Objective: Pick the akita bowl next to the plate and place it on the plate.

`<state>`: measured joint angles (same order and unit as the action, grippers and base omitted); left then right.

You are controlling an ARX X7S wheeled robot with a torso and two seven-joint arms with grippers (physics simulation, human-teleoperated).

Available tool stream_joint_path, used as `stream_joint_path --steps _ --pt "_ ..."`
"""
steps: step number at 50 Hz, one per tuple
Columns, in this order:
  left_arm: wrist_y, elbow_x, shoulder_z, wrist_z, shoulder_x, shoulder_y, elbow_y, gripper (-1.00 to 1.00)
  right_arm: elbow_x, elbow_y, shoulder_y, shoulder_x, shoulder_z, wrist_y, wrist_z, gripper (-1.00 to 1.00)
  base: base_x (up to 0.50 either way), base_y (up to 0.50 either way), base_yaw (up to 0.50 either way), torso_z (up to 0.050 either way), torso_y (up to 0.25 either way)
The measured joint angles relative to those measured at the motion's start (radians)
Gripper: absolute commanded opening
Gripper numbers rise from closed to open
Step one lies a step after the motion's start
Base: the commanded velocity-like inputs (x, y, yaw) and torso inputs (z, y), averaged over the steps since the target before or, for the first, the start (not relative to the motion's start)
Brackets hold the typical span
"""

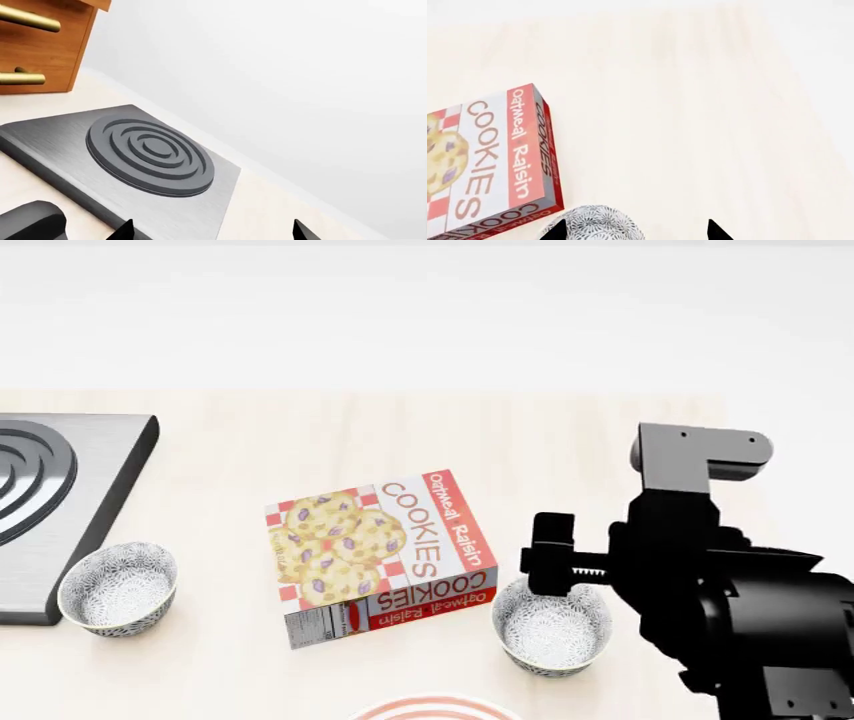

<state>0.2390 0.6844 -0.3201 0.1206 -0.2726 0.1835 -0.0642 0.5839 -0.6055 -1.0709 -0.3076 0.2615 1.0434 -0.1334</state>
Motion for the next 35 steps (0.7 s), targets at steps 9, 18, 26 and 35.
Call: stream_joint_path --steps 9,18,26,35 --pt "-0.005 0.001 0.002 -0.001 -0.002 0.0 0.005 1.0 -0.006 -0.082 -0.02 0.006 0.011 -0.012 0.028 1.0 0.0 0.0 0.0 0.0 0.0" --pt "-0.011 0.003 0.004 -0.003 -0.003 0.0 0.011 1.0 -0.015 -0.182 -0.043 0.015 0.013 -0.049 0.055 1.0 0.0 0.0 0.0 0.0 0.0" --pt "-0.013 0.005 0.006 -0.002 -0.004 -0.001 0.011 1.0 -0.024 -0.283 -0.068 0.025 0.01 -0.096 0.079 1.0 0.0 0.0 0.0 0.0 0.0" --pt "-0.016 0.007 0.008 -0.002 -0.005 -0.001 0.014 1.0 -0.036 -0.415 -0.101 0.04 0.009 -0.158 0.115 1.0 0.0 0.0 0.0 0.0 0.0"
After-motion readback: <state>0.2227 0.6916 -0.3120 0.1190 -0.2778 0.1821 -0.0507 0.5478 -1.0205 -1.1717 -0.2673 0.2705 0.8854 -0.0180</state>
